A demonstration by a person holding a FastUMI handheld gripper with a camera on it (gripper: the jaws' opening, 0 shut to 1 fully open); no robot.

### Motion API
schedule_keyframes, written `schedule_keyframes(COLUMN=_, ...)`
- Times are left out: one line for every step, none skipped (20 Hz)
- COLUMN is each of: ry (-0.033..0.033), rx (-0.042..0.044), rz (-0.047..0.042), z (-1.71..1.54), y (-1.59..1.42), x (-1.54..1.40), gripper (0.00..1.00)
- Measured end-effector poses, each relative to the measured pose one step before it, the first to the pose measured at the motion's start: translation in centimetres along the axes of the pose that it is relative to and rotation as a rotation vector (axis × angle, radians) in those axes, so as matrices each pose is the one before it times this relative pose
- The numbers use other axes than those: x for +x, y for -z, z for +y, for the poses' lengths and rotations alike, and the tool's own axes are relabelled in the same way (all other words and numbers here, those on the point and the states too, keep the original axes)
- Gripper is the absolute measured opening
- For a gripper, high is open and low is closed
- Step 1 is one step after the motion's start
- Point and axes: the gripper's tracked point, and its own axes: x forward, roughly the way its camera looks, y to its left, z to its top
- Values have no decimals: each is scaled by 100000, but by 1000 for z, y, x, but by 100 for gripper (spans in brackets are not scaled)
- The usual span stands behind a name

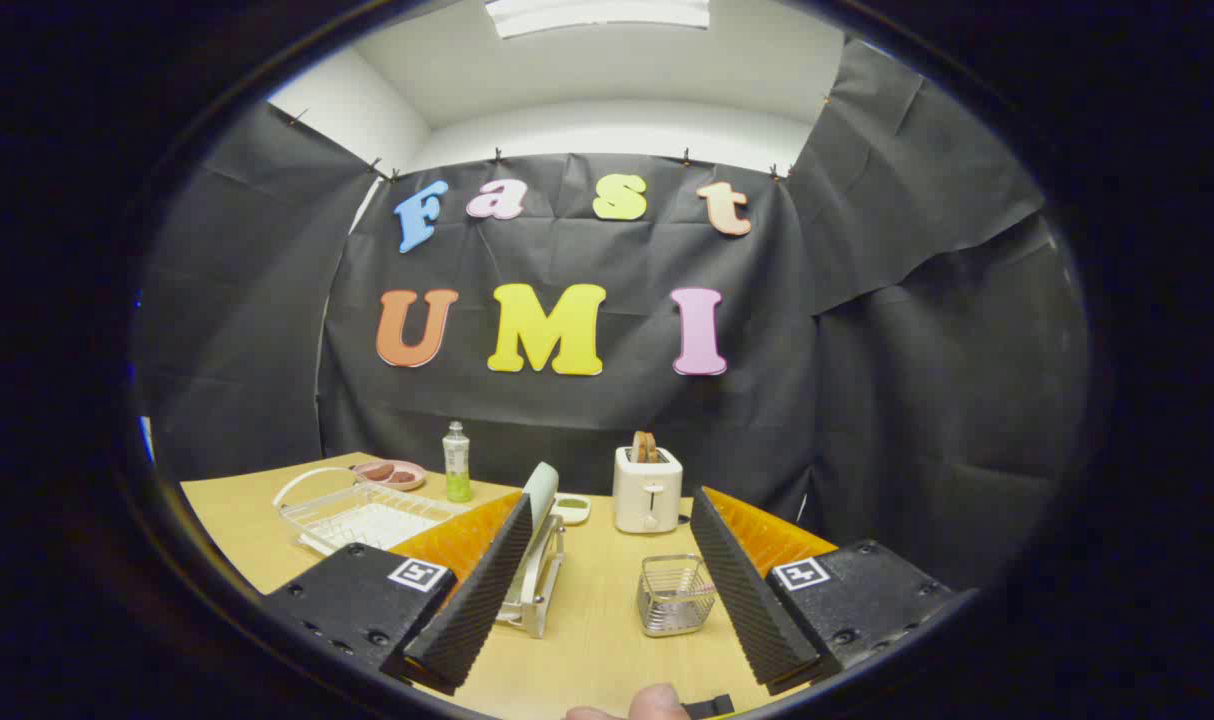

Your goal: Take the plate from the dish rack, then take the spoon from the basket and place it into the plate.

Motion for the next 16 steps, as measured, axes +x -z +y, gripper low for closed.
schedule_keyframes(ry=-247, rx=-339, rz=-1, z=94, y=53, x=-41, gripper=100)
schedule_keyframes(ry=-495, rx=154, rz=153, z=116, y=55, x=-65, gripper=100)
schedule_keyframes(ry=-189, rx=573, rz=218, z=-47, y=110, x=20, gripper=100)
schedule_keyframes(ry=-46, rx=532, rz=87, z=-21, y=-75, x=16, gripper=100)
schedule_keyframes(ry=271, rx=256, rz=14, z=-111, y=17, x=35, gripper=100)
schedule_keyframes(ry=287, rx=198, rz=-69, z=-110, y=-113, x=23, gripper=100)
schedule_keyframes(ry=182, rx=184, rz=316, z=-72, y=135, x=50, gripper=100)
schedule_keyframes(ry=-108, rx=308, rz=269, z=-34, y=55, x=-30, gripper=100)
schedule_keyframes(ry=-253, rx=148, rz=320, z=100, y=53, x=50, gripper=100)
schedule_keyframes(ry=-118, rx=-54, rz=356, z=51, y=105, x=119, gripper=100)
schedule_keyframes(ry=52, rx=-278, rz=400, z=-71, y=175, x=-49, gripper=100)
schedule_keyframes(ry=-67, rx=-142, rz=77, z=15, y=-12, x=-27, gripper=100)
schedule_keyframes(ry=-41, rx=81, rz=28, z=82, y=16, x=60, gripper=100)
schedule_keyframes(ry=-175, rx=174, rz=53, z=146, y=-166, x=50, gripper=100)
schedule_keyframes(ry=-408, rx=-94, rz=-3, z=168, y=-112, x=95, gripper=100)
schedule_keyframes(ry=-422, rx=-182, rz=-220, z=166, y=-309, x=70, gripper=100)
